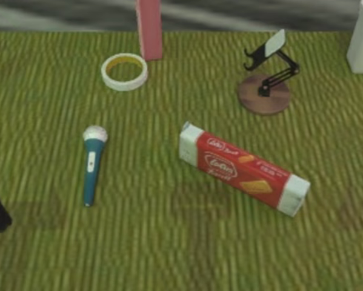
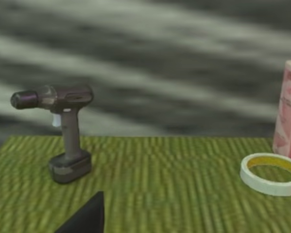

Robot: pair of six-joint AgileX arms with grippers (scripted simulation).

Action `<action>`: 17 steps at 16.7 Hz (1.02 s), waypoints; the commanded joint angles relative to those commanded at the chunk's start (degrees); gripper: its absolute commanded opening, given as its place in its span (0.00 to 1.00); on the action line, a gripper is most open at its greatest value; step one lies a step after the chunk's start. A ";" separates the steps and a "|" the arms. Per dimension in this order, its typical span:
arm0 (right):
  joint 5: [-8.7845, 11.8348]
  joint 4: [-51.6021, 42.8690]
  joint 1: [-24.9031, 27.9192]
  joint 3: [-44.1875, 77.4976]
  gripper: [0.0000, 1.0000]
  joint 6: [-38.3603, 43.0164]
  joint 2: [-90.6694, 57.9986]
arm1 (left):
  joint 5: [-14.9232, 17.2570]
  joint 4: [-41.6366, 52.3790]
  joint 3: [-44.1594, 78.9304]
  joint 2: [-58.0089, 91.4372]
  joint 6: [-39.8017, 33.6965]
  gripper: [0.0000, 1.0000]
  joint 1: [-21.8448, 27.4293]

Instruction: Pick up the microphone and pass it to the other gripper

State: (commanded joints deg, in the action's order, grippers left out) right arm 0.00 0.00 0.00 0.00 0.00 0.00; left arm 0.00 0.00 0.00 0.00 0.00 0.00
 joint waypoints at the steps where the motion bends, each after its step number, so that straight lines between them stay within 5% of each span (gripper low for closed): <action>1: 0.00 0.00 0.00 0.00 1.00 0.00 0.00 | 0.00 0.00 0.00 0.00 0.00 1.00 0.00; 8: 0.00 0.00 0.00 0.00 1.00 0.00 0.00 | -0.13 7.72 9.48 12.68 -2.06 1.00 2.97; 17: 0.00 0.00 0.00 0.00 1.00 0.00 0.00 | -0.95 29.00 41.75 62.42 -10.12 1.00 11.23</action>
State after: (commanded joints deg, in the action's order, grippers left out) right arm 0.00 0.00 0.00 0.00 0.00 0.00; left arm -0.95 29.00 41.75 62.42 -10.12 11.23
